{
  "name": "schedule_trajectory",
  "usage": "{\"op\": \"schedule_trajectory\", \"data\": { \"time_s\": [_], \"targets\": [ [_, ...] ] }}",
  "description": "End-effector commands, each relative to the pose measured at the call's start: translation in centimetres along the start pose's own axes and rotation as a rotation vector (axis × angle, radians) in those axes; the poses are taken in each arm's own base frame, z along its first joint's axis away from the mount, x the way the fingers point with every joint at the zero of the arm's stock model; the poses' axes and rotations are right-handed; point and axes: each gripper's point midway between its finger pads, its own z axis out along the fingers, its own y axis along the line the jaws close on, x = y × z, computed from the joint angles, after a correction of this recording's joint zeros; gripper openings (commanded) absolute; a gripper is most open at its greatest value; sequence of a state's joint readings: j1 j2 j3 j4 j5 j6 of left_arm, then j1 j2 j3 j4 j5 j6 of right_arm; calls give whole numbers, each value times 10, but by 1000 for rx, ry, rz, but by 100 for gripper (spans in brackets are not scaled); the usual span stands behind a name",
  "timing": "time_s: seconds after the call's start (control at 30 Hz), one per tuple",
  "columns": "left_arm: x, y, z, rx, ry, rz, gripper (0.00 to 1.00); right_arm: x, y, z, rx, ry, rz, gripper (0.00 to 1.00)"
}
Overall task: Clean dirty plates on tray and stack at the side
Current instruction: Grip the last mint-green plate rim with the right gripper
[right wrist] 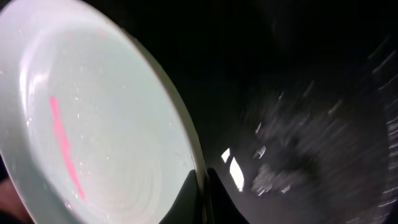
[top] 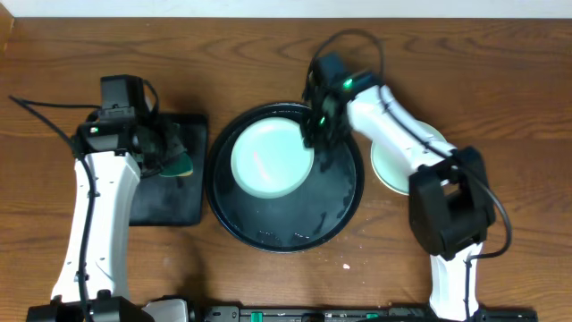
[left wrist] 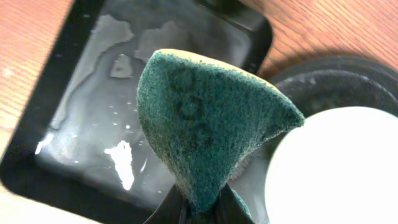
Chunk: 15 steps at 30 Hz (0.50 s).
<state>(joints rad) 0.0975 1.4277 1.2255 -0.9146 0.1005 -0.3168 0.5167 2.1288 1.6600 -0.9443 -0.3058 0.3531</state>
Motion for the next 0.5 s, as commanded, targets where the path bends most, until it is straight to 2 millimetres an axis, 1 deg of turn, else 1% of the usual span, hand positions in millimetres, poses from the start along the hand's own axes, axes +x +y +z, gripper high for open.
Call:
{"op": "schedule_trajectory", "data": {
  "time_s": [0.0,0.07,0.13,0.17,0.2,0.23,0.27,0.4,0.47],
  "targets": [
    [-2,-14,-2,-4,-16,8,7,21,-10,21,61,33,162,1],
    [2,-20,2,-12,-6,13,8,27,-10,28,55,45,158,3],
    [6,-28,8,-7,7,37,7,28,-11,28,56,49,140,12],
    [8,-32,11,-6,15,50,7,27,-11,28,56,48,132,20],
    [9,-38,16,-3,23,63,8,26,-11,28,55,43,132,24],
    [11,-42,19,-1,30,67,8,25,-11,28,54,41,132,24],
    [14,-47,23,1,39,70,7,24,-13,29,61,36,132,24],
    [26,-64,39,1,77,102,7,20,-18,32,87,7,126,13],
    [30,-72,45,4,86,109,8,20,-19,36,84,1,122,10]
  ]
}}
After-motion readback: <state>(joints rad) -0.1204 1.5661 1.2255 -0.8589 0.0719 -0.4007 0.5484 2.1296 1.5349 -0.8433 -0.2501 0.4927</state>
